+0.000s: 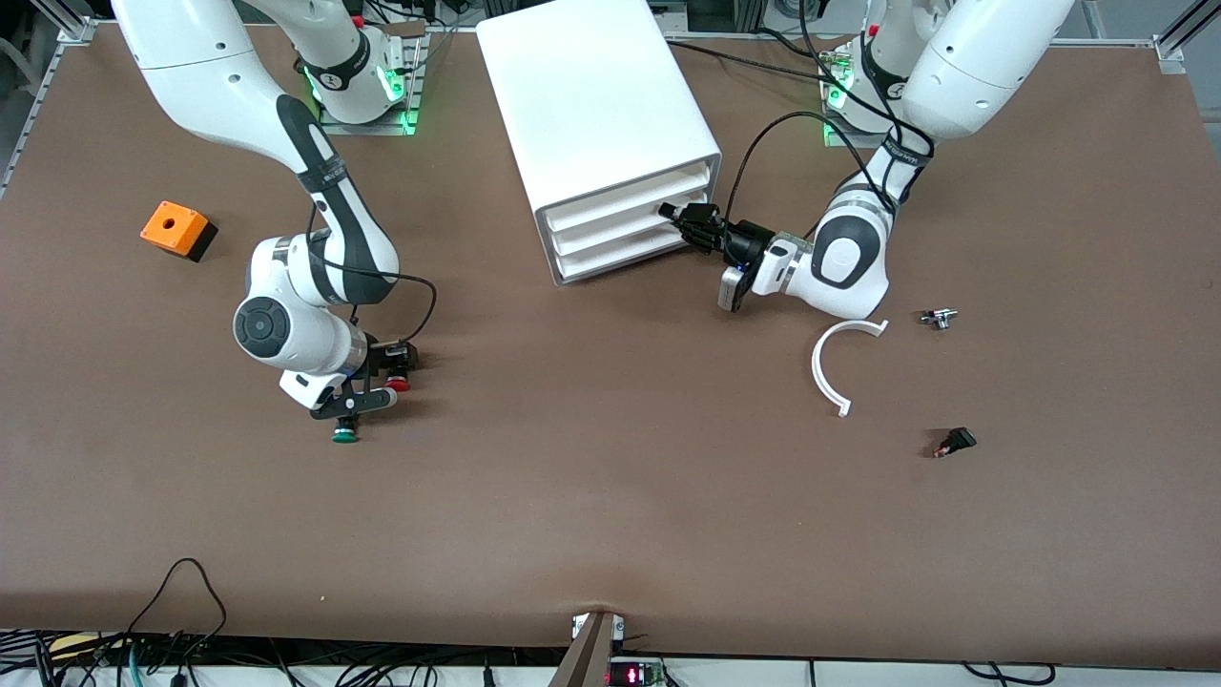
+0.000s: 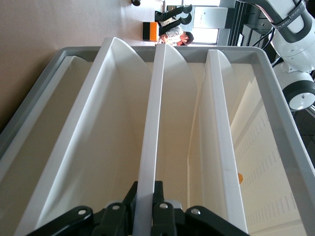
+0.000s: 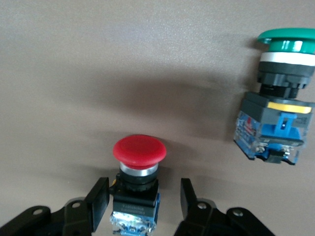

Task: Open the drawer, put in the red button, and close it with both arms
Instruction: 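Pull the top drawer open with the left gripper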

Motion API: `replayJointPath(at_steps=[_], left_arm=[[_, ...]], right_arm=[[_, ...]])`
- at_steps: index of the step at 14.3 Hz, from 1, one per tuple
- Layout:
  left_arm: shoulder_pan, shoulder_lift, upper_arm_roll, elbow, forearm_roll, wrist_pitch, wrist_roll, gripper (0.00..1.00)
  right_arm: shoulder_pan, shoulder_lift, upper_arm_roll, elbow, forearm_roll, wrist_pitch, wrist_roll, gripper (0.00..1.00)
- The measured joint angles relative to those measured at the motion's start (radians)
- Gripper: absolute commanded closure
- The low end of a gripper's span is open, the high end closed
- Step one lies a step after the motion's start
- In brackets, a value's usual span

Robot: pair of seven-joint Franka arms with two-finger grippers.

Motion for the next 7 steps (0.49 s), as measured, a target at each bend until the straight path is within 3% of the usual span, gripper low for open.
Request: replayJointPath(at_steps=[7], left_arm=[[0.026,0.0,0.016,0.027,0.0,0.013,0.0,1.0]], right_arm=[[0.003,-0.001,0.0,0.001,0.0,0.001,0.0,0.65]])
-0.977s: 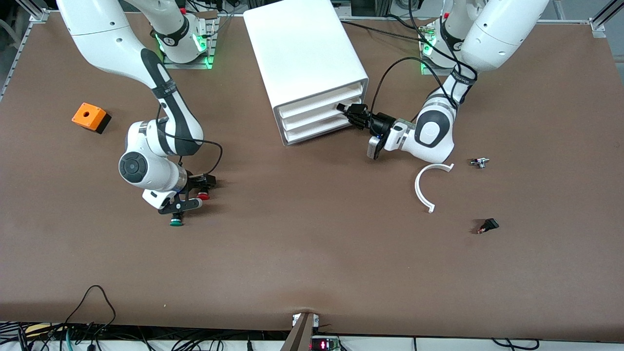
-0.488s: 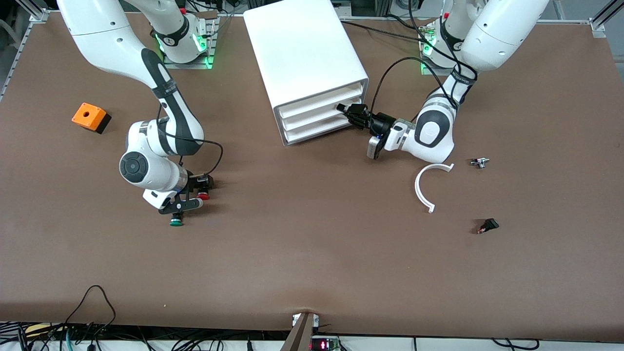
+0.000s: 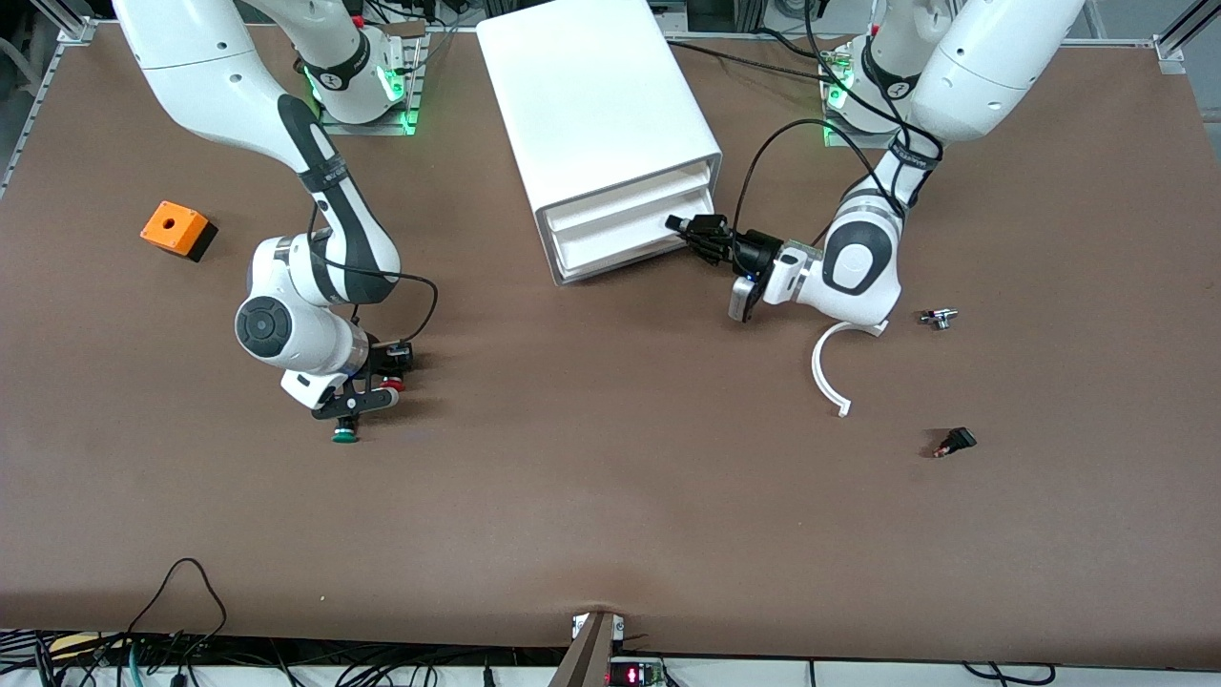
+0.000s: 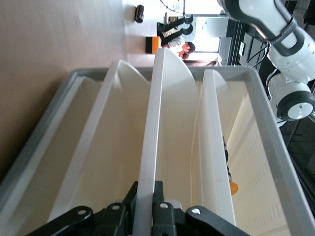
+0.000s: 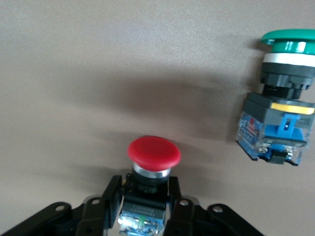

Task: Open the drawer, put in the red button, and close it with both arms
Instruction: 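Pull the top drawer open with the left gripper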

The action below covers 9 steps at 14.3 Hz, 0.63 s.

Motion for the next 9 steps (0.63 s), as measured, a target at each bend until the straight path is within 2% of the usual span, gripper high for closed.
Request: replayJointPath(at_steps=[5,6,9], left_arm=[[0.027,0.029,0.028,0.064,0.003,0.005,-0.001,1.0],[0.03,0.039,0.034,0.082,0.003,0.004,-0.001,1.0],[0.032,0.065,0.05,0.126,0.003,0.004,-0.001,1.0]], right_arm=[[0.007,0.0,0.0,0.0,0.0,0.0,0.0,0.66],[0.007,0.0,0.0,0.002,0.0,0.001,0.0,0.69],[0.008,-0.003,0.0,0.036,0.0,-0.011,0.0,0.7]])
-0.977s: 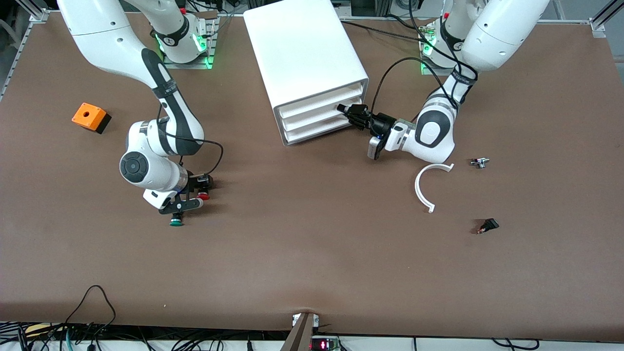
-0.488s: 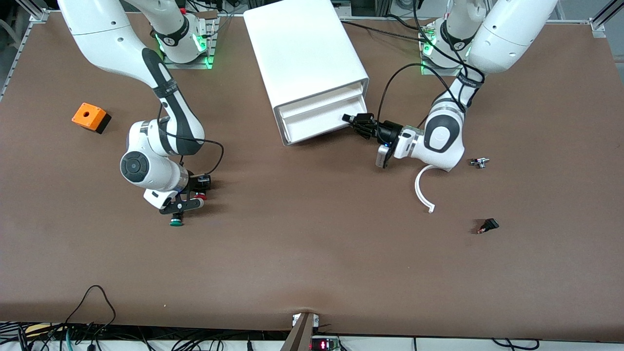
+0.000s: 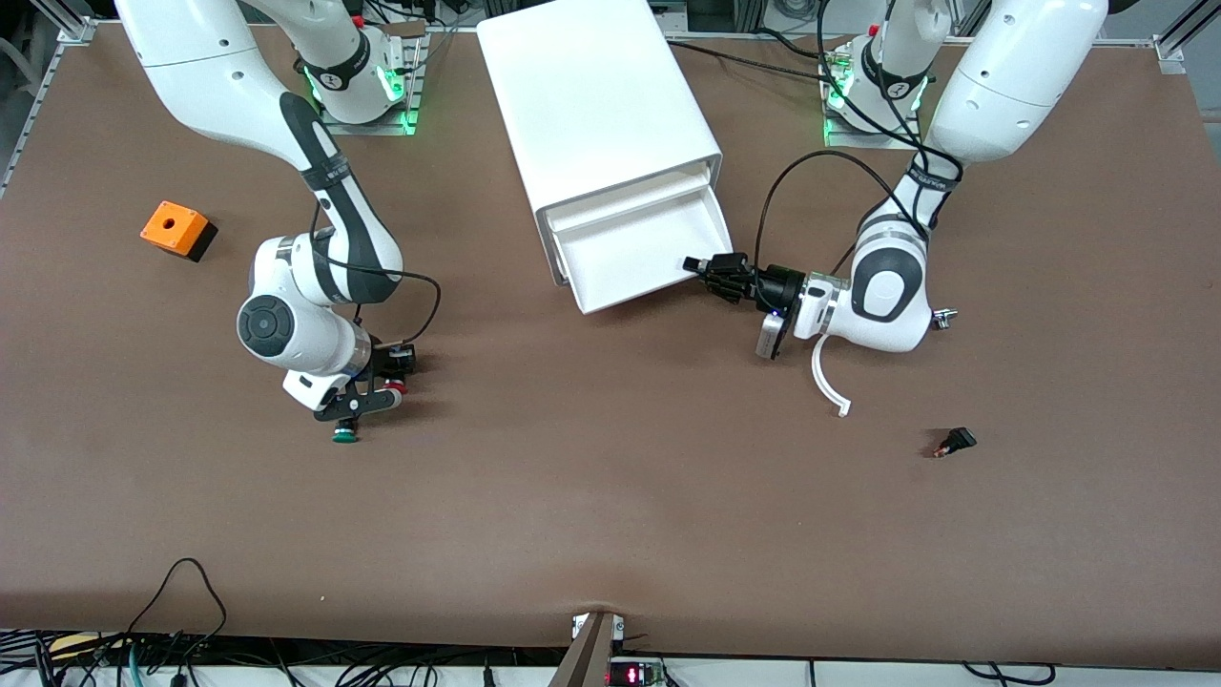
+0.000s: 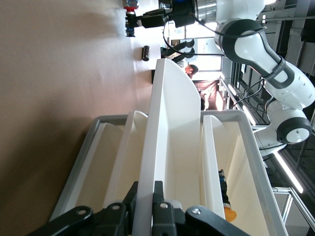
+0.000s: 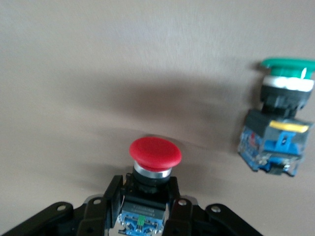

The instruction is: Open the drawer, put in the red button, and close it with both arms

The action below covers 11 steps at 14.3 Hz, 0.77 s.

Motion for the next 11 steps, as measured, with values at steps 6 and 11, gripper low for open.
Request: replayJointPath(at_steps=[6,11], left_arm=[[0.001,0.012,0.021,0.038,0.034,-0.008,-0.007,1.0],[0.006,0.013,0.024,0.045,0.034,-0.008,-0.007,0.44]], right_arm=[[0.0,-0.025,-0.007,0.084,-0.002,-0.069,-0.034,0.7],[0.0,-0.087,-0.014,0.14,-0.004,-0.086,-0.171,0.71]])
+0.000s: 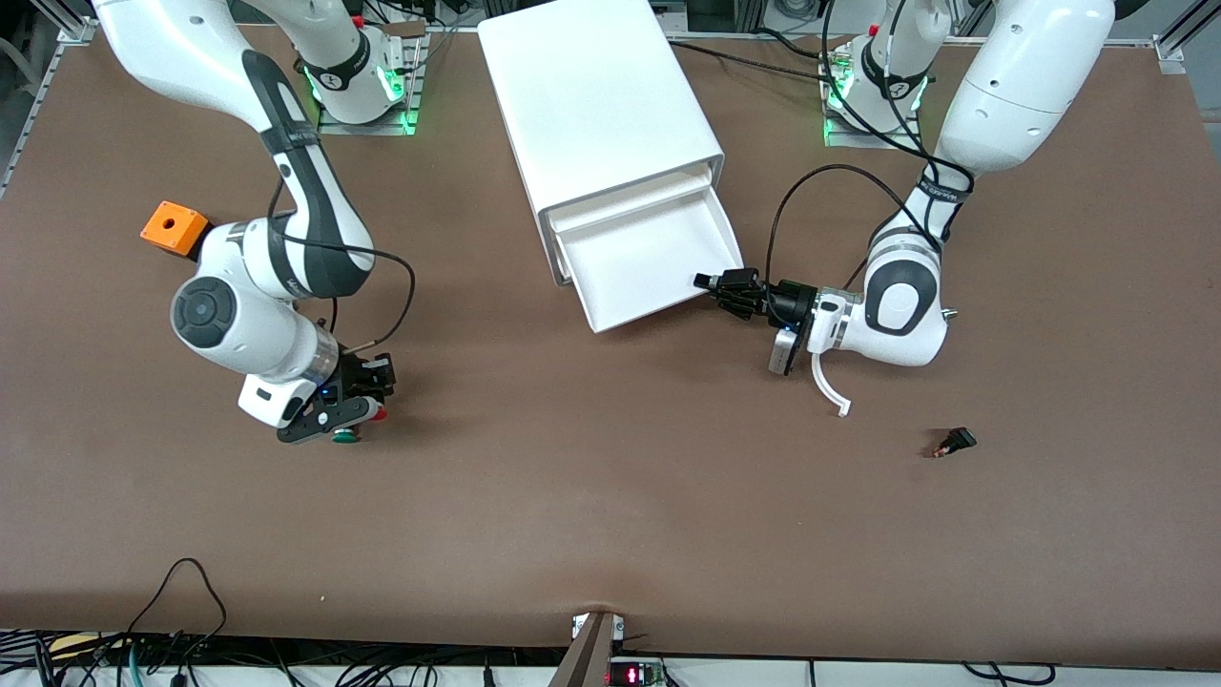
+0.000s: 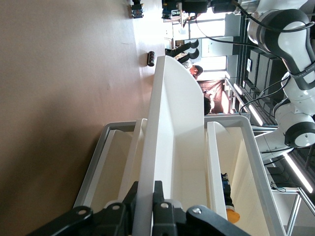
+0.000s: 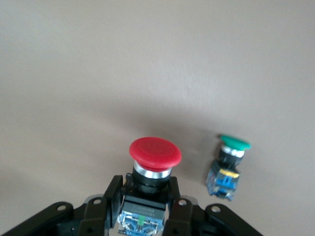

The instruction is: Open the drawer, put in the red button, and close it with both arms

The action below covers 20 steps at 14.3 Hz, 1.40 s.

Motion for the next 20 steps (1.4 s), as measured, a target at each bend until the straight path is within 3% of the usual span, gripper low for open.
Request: replayJointPath(at_steps=[1,10,18,20], left_arm=[[0.001,0.0,0.0,0.003,0.001,0.0,-0.001,0.01],[0.028,-0.014,0.012,0.038,0.025,-0.002,-0.085,0.0],[0.065,-0.119,0.012,0.106,0.265,-0.003,-0.338,0.0],[0.067,-0.135,0.012,0.133,0.383,-0.003,-0.385,0.0]], right_arm=[[0.0,-0.011,0.0,0.013,-0.002,-0.001,-0.045,0.71],[0.072,-0.086,0.006,0.082,-0.048,-0.007,-0.291,0.71],[0.259,-0.1,0.005,0.136,-0.162,-0.016,-0.31,0.71],[0.3,-0.1,0.005,0.145,-0.194,-0.019,-0.31,0.71]])
